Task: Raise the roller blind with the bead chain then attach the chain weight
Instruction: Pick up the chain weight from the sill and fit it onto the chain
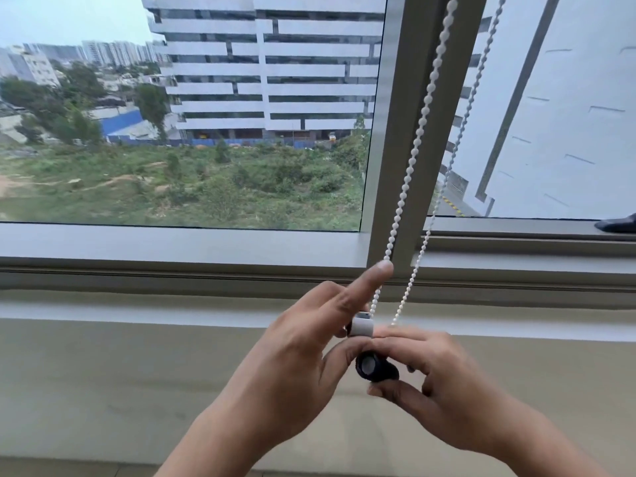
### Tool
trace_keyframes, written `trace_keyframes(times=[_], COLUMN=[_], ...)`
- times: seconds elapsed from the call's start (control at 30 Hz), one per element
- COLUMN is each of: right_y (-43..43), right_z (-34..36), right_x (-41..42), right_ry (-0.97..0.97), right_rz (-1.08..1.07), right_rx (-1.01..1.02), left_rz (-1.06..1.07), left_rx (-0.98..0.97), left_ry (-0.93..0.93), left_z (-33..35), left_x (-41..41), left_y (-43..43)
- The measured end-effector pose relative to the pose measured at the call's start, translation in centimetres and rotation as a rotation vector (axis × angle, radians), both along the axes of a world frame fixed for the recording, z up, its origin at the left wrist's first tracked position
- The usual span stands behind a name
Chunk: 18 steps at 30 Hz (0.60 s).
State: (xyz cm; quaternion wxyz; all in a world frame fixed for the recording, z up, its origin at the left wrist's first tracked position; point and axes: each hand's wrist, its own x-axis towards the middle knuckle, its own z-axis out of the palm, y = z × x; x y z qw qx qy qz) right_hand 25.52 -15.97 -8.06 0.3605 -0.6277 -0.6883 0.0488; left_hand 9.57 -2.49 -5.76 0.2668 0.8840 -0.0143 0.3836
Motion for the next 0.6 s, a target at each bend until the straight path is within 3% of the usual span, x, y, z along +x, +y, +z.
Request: trace_keyframes(times=[0.07,0.4,0.6], right_y=[-0.4,-1.9,-2.6], right_z=[0.4,1.4,1.8], right_x=[-0.1,-0.4,-0.2], right_ry=[-0.053,-0.157,-0.055], right_rz=[0.014,-0.005,-0.007], right_rx=[-0.016,-0.022,-0.006], left_rz=[0.019,-0.012,0.077], left_rx=[0.07,0.057,-0.061], left_ry=[0.003,0.094,-0.057], left_z=[0.4,0.5,1.1], left_x=[0.1,1.0,1.3], left_y=[-0.3,-1.1,-1.3])
